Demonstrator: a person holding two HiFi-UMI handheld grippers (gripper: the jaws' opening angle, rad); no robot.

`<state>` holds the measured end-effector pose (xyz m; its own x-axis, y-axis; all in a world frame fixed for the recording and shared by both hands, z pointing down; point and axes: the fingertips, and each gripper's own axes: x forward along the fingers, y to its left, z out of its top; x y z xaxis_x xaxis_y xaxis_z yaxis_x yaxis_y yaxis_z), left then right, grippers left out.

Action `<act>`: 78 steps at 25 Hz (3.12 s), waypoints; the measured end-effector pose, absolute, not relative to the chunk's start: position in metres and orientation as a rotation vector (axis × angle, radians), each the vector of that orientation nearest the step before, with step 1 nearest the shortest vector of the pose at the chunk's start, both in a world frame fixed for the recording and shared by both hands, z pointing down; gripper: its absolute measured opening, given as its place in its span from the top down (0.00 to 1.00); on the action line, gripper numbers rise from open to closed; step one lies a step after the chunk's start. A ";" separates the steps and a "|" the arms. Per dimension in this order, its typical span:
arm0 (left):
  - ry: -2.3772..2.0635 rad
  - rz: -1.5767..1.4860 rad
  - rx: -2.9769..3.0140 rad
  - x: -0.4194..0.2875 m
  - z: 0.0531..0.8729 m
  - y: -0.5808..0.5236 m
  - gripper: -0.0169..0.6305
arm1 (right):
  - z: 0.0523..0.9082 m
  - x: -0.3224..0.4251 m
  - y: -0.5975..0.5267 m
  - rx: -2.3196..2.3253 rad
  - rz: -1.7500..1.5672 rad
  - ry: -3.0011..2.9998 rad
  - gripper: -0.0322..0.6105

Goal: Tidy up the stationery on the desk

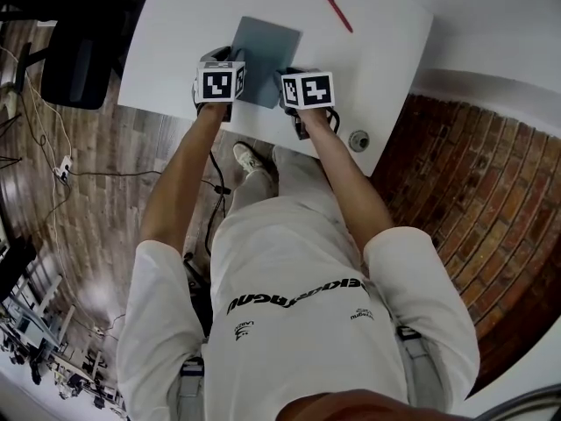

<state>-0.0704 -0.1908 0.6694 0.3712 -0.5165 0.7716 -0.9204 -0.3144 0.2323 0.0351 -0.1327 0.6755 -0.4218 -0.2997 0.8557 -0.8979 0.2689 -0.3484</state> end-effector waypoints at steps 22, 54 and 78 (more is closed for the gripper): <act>-1.441 0.507 2.080 -0.057 0.537 -0.165 0.98 | 0.600 0.166 -0.235 1.264 0.563 -2.040 0.73; -1.427 0.509 2.094 -0.040 0.523 -0.115 0.98 | 0.680 0.181 -0.318 0.850 0.556 -1.872 0.80; -1.466 0.411 2.152 -0.043 0.491 -0.088 0.98 | 0.598 0.152 -0.241 1.240 1.453 -1.948 0.87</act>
